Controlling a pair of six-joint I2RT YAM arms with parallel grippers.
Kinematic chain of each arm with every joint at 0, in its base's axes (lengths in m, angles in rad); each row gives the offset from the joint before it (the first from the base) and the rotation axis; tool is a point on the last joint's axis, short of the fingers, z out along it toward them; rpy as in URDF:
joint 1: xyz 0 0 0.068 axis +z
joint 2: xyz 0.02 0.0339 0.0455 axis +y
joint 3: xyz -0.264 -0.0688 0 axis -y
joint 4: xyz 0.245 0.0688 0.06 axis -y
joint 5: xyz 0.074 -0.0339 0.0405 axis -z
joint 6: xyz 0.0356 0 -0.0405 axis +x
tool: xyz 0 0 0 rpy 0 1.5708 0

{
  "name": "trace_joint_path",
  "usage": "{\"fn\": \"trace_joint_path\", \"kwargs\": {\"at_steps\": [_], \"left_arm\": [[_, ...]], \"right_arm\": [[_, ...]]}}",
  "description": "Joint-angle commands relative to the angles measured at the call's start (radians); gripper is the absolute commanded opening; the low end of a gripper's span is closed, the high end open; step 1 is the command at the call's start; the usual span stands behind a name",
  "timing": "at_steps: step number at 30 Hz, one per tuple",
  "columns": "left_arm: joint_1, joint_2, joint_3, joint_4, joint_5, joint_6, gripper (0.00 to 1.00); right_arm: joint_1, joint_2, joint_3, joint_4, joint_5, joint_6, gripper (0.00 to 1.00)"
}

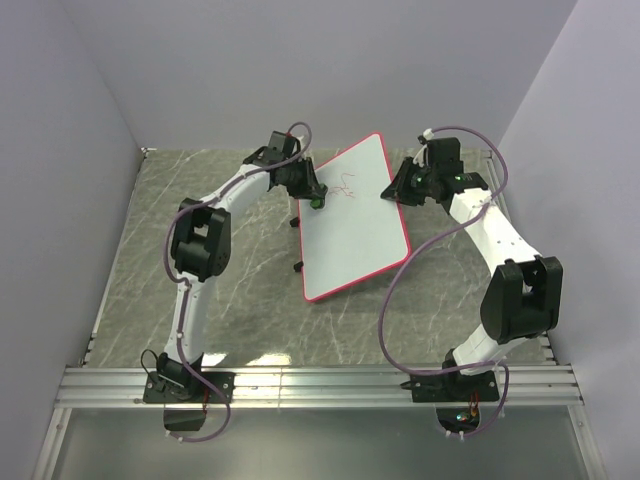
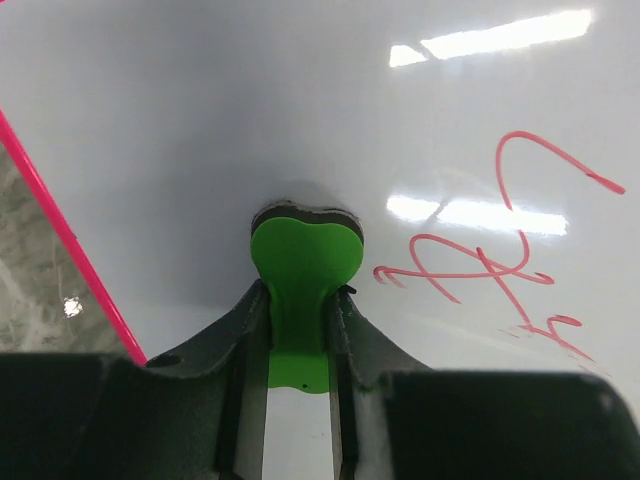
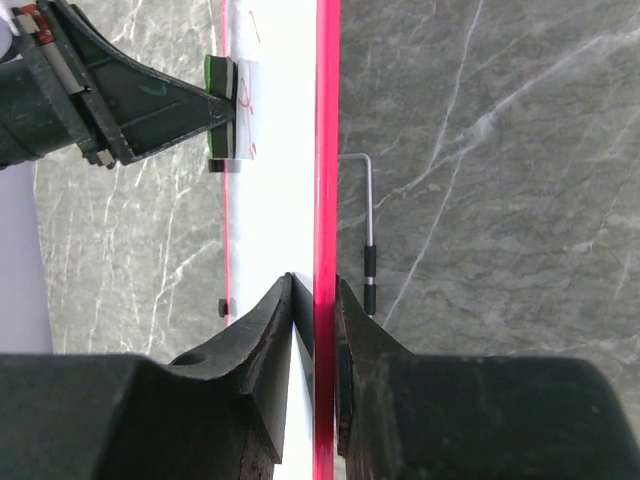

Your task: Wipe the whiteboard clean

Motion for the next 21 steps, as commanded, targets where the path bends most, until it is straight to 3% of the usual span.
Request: {"fn": "trace_joint_path", "kwargs": {"at_steps": [1, 5, 13, 21], "left_arm": [[-0.074, 0.044, -0.053, -0.094, 0.009, 0.011, 0.00], [-0.126, 0.008, -0.045, -0.103, 0.031, 0.037, 0.00], [-0.271, -0.012, 0.200, -0.221, 0.120, 0.135, 0.00], [-0.229, 0.062, 0.272, -0.244, 0.088, 0.095, 0.00]], "right_arm": [[0.076, 0.065, -0.004, -0.110, -0.020, -0.072, 0.00], [0.082, 0.080, 0.011, -0.106, -0.026, -0.063, 0.00], [0.090, 0.096, 0.020, -0.099, -0.026, -0.055, 0.00], [0.095, 0.093, 0.000, -0.090, -0.022, -0.057, 0.00]]}}
